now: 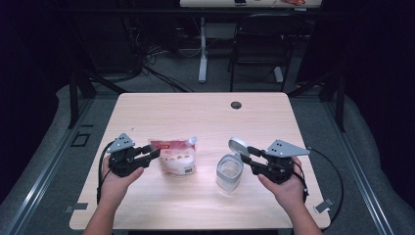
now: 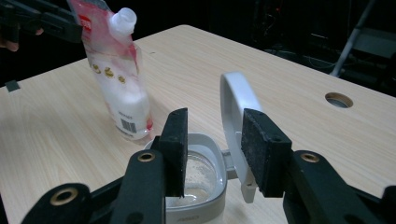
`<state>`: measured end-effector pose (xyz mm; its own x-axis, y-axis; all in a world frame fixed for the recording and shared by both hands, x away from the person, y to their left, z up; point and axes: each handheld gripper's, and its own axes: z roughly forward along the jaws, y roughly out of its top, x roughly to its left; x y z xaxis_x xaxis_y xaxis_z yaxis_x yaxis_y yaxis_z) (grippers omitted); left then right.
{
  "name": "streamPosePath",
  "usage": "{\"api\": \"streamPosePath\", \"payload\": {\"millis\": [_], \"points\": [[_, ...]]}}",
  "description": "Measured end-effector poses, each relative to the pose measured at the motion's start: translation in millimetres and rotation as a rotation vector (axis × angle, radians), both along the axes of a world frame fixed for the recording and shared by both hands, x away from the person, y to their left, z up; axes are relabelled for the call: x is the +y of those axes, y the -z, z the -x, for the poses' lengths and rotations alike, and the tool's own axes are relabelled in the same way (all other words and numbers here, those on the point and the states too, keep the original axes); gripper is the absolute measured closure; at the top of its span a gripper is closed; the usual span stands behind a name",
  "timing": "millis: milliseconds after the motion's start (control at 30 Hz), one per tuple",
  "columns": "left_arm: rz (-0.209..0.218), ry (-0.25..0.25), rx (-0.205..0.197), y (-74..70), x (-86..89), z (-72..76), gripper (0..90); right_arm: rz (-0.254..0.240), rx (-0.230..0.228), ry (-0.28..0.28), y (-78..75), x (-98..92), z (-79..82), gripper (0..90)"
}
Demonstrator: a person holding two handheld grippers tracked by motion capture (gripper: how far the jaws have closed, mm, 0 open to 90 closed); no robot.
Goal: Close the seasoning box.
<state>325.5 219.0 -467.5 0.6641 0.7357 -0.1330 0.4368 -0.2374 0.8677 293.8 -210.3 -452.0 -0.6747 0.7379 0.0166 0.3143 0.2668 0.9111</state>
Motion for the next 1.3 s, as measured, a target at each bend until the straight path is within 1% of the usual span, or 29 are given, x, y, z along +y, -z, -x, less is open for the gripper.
{"api": "streamPosePath", "payload": {"millis": [67, 167, 200, 300, 367, 400, 433, 533, 667, 767, 900, 1067, 1267, 1300], "points": [[0.005, -0.005, -0.003, 0.7, 0.7, 0.1, 67.4, -0.009, 0.002, -0.004, -0.6, -0.6, 0.3, 62.0], [0.009, -0.006, -0.004, 1.3, 0.8, 0.4, 67.8, 0.0, 0.001, -0.001, -0.8, -0.5, -0.5, 61.7], [0.006, -0.007, -0.008, 1.2, 0.9, 0.7, 69.2, 0.005, 0.002, 0.009, -0.4, -0.3, -1.9, 61.6], [0.009, -0.006, -0.006, 1.4, 1.3, 0.3, 70.8, -0.001, 0.003, 0.012, -0.8, -0.8, -1.7, 61.7], [0.008, -0.003, -0.005, 1.3, 1.9, 0.0, 71.1, -0.012, -0.01, 0.015, -2.8, 0.0, 1.4, 61.9], [0.008, -0.003, -0.005, 1.3, 2.0, 0.0, 71.9, -0.016, -0.022, 0.0, -5.9, 2.9, 4.2, 61.8], [0.008, -0.004, -0.006, 1.4, 1.8, 0.1, 71.9, -0.016, -0.022, 0.0, -5.9, 2.9, 4.2, 61.8], [0.005, 0.004, -0.009, 1.3, 1.8, 0.3, 73.6, -0.024, -0.026, -0.032, -8.9, 11.9, 3.2, 60.9], [0.003, 0.008, -0.014, 1.4, 1.2, 0.3, 75.3, -0.015, -0.02, -0.07, -6.9, 28.5, -6.0, 60.1], [-0.003, 0.013, -0.022, 1.5, 0.9, -0.1, 76.4, -0.014, -0.005, -0.105, -2.9, 42.0, -14.7, 60.2], [-0.006, 0.014, -0.022, 1.4, 1.2, -0.3, 78.0, 0.009, 0.017, -0.139, 1.0, 60.3, -26.3, 59.4], [-0.01, 0.01, -0.026, 1.4, 0.9, 0.4, 80.0, -0.004, 0.035, -0.167, 3.0, 79.4, -38.9, 58.1], [-0.021, 0.023, -0.031, 1.2, 1.5, 1.1, 82.0, 0.017, 0.044, -0.196, 6.5, 99.7, -49.0, 56.7], [-0.021, 0.026, -0.03, 1.1, 1.7, 1.2, 82.4, 0.028, 0.047, -0.2, 7.5, 102.7, -50.5, 56.6]]}}
